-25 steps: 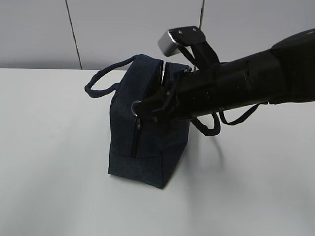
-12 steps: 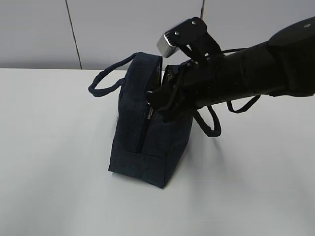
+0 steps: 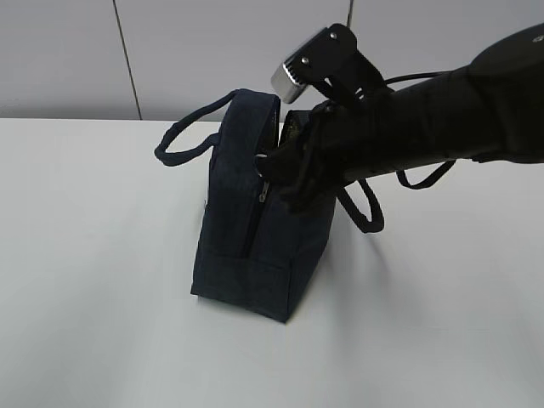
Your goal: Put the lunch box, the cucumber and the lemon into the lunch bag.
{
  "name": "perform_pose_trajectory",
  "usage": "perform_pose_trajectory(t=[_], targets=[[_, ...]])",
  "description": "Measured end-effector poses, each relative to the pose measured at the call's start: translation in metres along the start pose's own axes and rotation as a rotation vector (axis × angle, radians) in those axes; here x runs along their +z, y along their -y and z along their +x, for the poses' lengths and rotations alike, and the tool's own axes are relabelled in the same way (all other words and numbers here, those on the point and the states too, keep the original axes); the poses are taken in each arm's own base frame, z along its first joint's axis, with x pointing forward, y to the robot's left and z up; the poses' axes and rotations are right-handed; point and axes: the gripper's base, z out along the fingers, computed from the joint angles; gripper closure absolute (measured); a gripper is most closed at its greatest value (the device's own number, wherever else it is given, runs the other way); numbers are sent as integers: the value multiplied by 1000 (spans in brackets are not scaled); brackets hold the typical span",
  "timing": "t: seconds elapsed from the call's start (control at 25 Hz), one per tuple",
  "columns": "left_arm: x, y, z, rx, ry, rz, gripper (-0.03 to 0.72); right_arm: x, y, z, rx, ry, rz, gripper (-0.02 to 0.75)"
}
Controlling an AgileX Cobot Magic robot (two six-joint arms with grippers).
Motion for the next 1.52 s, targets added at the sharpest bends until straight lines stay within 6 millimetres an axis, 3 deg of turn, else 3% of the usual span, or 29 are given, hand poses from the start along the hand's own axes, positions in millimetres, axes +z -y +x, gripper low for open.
perform_pose_trajectory(t=[0.36,0.56,0.8,0.96,1.2,1.52], targets=[[0,0,0,-1,-1,1,450,-10,0,-12,-51,30,10,738],[0,0,0,-2,-3,2,450,-16,5,-33,-112,74,32,738],[6,0,3,-7,-79,-4,449,-16,5,-33,-172,51,21,738],[25,0,0,-11,-164,-19,421,-16,3,-31,-219,27,6,738],[73,-1,-16,-18,-196,-35,263,-16,2,-29,-247,9,-14,738],[147,-4,-28,-13,-156,-46,239,-16,2,-29,-247,6,-16,738]])
